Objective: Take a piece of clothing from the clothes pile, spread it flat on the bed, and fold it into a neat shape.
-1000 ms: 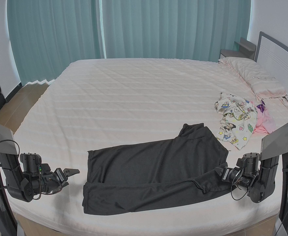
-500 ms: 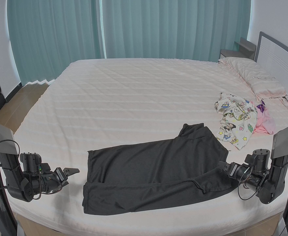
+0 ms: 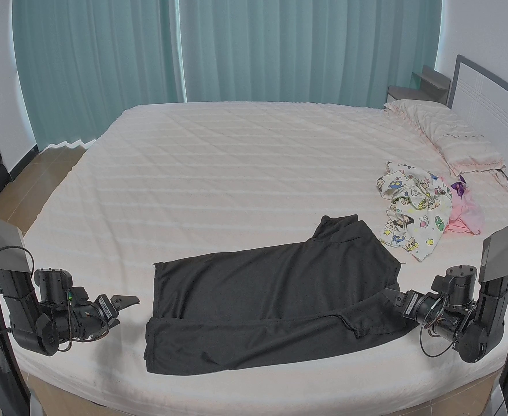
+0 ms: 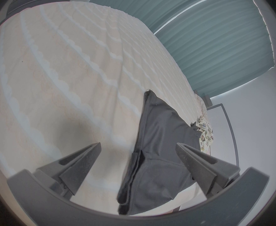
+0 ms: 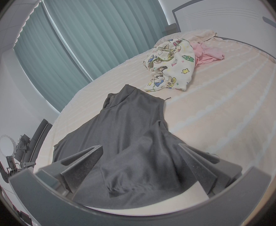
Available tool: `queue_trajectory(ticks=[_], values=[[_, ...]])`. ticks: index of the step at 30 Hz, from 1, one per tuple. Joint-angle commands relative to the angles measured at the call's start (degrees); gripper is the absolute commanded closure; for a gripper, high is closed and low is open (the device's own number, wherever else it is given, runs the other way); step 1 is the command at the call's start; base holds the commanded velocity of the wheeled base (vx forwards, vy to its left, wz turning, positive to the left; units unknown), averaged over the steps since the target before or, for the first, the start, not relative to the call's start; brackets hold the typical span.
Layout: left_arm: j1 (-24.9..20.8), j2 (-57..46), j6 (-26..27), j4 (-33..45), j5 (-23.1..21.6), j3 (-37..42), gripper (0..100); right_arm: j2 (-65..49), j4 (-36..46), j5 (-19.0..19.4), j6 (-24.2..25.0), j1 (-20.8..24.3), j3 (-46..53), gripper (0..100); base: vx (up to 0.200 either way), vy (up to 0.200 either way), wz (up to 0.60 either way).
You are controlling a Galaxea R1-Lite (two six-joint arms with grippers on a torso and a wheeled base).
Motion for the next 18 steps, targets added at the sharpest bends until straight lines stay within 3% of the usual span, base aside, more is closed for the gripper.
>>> queue_trajectory(ticks=[1,8,18], values=[[0.0,-0.1,0.0,0.0,0.0,0.1,0,0.0,-0.6,0.0,0.0,0.1,0.1,0,-0.200,-0.200,0.00],[0.0,-0.2,0.1,-0.3,0.1,0.2,0,-0.4,-0.6,-0.1,0.0,0.1,0.1,0,-0.200,-0.200,0.00],[0.0,0.2,0.0,-3.6,3.7,0.4,0,-0.4,-0.6,-0.1,1.2,1.1,0.1,0,0.000,0.000,0.00]])
